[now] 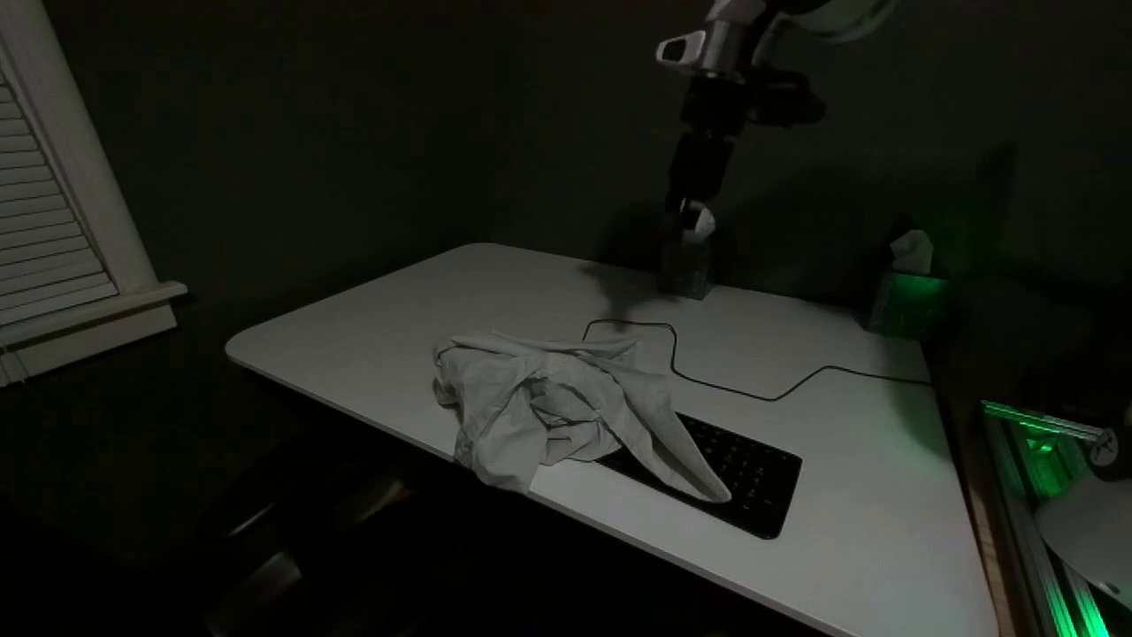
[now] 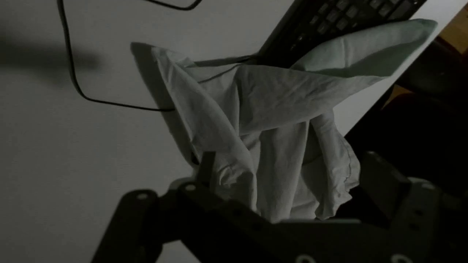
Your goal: Move the white cloth to the right
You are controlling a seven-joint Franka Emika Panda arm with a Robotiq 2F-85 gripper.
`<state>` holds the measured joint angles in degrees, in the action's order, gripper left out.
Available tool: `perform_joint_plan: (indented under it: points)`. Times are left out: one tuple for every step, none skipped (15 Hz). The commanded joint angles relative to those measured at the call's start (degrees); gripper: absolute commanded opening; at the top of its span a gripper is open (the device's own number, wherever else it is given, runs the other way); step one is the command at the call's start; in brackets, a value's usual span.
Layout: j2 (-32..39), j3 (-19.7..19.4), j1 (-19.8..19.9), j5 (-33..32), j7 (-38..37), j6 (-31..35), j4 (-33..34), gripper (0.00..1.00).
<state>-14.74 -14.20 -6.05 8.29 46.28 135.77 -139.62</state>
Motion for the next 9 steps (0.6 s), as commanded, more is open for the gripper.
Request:
perform_joint_plan:
  points:
    - [10.96,0.61,1.55,1.88,8.22,3.53,5.47,1.0]
    - [13.14,0.82,2.01,3.3,10.77,3.45,6.84,1.0]
    - [15.51,1.32,2.95,3.34,13.07,3.89,8.13,1.0]
    - [17.63,1.94,3.98,3.9,14.98,4.19,9.3,1.0]
    - [20.09,2.68,5.3,2.62,15.39,5.58,10.48,1.0]
    - [22.19,3.39,6.5,1.85,17.06,7.74,11.35,1.0]
    - [24.08,4.19,7.73,1.89,18.58,9.55,12.2,1.0]
    - [25.87,5.27,9.12,3.3,20.73,10.83,12.95,1.0]
    - [27.34,6.42,10.53,3.86,22.29,11.21,13.71,1.0]
